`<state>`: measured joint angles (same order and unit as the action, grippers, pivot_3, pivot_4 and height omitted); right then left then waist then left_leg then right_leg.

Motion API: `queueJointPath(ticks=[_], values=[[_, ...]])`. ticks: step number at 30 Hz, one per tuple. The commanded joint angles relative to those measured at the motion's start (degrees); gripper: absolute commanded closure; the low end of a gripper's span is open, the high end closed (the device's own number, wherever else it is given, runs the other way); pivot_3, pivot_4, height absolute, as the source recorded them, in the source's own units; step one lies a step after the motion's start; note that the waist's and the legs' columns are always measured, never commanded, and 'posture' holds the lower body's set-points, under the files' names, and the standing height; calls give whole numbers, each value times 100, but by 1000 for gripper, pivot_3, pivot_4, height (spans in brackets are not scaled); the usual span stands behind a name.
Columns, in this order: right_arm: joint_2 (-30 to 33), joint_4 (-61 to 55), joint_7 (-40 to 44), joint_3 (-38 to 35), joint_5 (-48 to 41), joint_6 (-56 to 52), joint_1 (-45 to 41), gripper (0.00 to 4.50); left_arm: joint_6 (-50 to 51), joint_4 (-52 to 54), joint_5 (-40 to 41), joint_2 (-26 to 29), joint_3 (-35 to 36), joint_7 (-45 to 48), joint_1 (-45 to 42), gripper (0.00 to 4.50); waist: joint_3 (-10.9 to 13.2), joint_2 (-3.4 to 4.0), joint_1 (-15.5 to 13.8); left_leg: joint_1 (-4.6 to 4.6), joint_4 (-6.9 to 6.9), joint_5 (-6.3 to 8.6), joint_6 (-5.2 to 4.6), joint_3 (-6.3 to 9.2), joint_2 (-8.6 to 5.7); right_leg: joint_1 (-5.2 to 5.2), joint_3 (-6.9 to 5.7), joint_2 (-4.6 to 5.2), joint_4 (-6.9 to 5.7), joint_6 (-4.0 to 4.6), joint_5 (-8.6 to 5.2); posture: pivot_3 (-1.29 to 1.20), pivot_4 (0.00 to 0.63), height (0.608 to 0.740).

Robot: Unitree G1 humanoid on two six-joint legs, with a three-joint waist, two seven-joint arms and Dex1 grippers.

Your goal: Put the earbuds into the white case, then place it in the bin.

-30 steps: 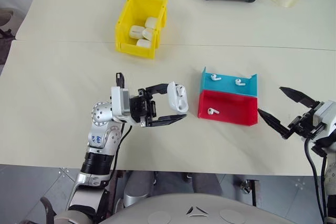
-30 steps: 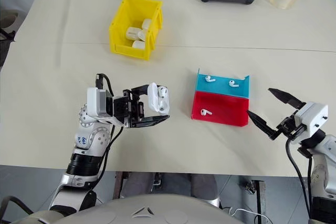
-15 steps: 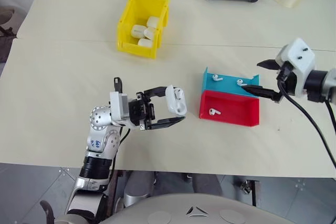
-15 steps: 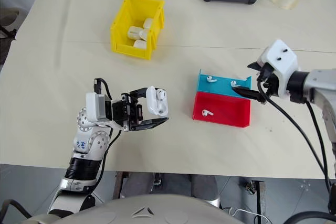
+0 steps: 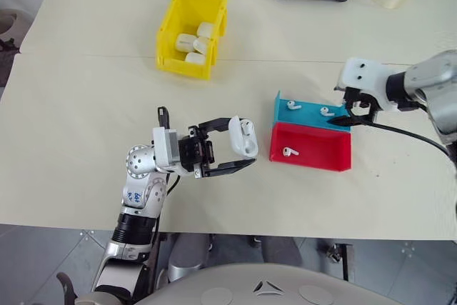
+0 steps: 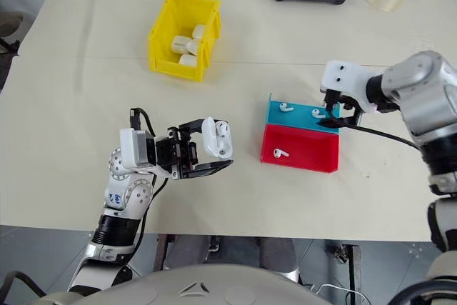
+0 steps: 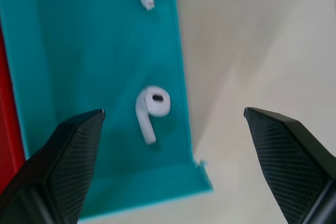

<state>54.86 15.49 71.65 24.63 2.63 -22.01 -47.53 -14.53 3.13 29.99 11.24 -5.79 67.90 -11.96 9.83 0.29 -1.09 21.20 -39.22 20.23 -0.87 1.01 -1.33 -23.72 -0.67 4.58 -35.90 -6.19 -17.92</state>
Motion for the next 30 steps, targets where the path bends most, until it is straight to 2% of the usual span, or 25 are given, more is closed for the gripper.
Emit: queueJointPath(ticks=[1, 3, 6, 11, 24, 27, 30], values=[[-98, 113, 204, -30, 203, 63, -171, 52, -134, 144, 0, -27, -14, -89, 14, 1711, 0, 0, -1, 0, 0, 0, 0, 0, 0, 0, 1, 0, 0, 0, 0, 0, 150, 740], [-160, 147, 243, -23, 314, 110, -175, 52, -169, 135, -1, -24, -14, -82, 44, 1711, 0, 0, -2, 1, 0, 0, 0, 0, -1, 0, 1, 1, 0, 0, 0, 0, 150, 740], [-200, 226, 296, -7, 475, 241, -158, 654, -235, 120, 3, -21, -12, -63, 103, 1711, 0, 0, -12, 1, -1, 0, 0, 1, -2, 1, -1, 3, 1, 0, 0, 0, 150, 740], [-170, 243, 601, -25, 570, 337, -160, 2300, -239, 174, 7, -19, -35, -85, 141, 1711, 0, 0, -7, 0, -1, 0, 0, 1, -2, 1, 0, 2, 1, 0, 0, 0, 150, 740], [-322, 257, 655, -99, 735, 384, -80, 2300, -48, 321, 21, 11, -66, -267, -31, 1711, 0, 0, -5, -1, -1, 0, 1, 1, -2, 1, 0, 2, -1, 0, 0, 0, 150, 740], [-342, 275, 651, -103, 744, 395, -65, 2866, 6, 377, 23, 31, -76, -321, -56, 1711, 0, 0, -5, -1, -1, 0, 1, 1, -2, 1, 0, 1, -1, 0, 0, 0, 150, 740], [-379, 230, 655, -126, 729, 348, -48, 3852, 39, 418, 24, 47, -83, -351, -60, 1711, 0, 0, 4, -2, -1, 0, 1, 1, -2, 2, 0, 2, -1, 0, 0, 0, 150, 740]])
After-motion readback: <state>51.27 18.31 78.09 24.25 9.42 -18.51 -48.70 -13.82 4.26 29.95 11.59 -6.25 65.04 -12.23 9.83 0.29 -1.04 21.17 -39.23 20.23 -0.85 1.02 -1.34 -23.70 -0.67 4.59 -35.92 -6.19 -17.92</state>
